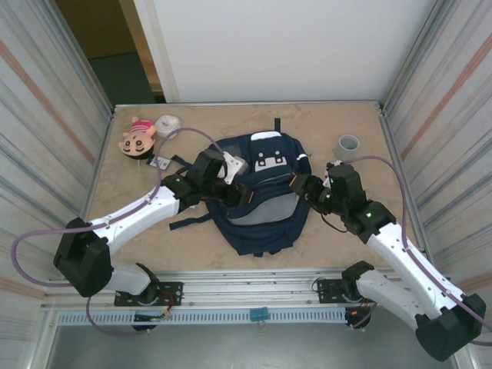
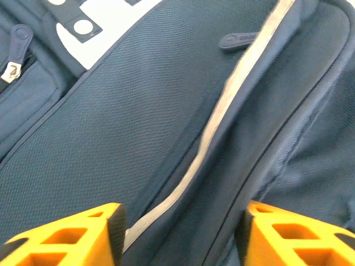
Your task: Pack books, pencil case, and school supplies into a backpack
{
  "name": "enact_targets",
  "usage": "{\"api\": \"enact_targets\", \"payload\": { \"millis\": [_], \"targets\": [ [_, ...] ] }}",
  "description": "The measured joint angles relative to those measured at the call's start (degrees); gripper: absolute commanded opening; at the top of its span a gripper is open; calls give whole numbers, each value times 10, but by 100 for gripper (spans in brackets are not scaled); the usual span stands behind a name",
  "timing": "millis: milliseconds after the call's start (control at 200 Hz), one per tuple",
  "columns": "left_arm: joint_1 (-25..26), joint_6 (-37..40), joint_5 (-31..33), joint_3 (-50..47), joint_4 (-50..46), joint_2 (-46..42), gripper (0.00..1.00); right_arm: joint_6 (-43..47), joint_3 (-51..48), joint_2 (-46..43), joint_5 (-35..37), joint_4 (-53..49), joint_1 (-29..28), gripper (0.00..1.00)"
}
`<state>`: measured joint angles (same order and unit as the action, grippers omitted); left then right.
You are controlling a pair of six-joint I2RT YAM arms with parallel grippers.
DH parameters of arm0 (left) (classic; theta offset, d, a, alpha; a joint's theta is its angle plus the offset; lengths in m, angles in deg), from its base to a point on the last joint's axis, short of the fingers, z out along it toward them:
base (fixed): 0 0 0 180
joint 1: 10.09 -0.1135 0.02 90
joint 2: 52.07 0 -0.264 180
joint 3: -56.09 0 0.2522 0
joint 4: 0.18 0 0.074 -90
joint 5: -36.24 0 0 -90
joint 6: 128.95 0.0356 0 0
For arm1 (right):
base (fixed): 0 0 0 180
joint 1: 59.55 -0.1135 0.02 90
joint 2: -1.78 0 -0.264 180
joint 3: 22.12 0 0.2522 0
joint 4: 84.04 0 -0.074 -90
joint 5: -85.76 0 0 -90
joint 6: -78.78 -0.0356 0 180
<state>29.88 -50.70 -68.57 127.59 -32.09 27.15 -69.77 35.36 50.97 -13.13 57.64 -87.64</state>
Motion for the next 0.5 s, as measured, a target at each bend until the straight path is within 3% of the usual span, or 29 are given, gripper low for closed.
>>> {"api": "enact_targets", "payload": {
  "millis": [195,501],
  "targets": [
    [-64,-69,20,33,-69,-24,80,47,50,43,-12,-22,0,61],
    [-253,-91,42,58,-99,-37,82,86,79,123,-47,-7,0,61]
  ]
}}
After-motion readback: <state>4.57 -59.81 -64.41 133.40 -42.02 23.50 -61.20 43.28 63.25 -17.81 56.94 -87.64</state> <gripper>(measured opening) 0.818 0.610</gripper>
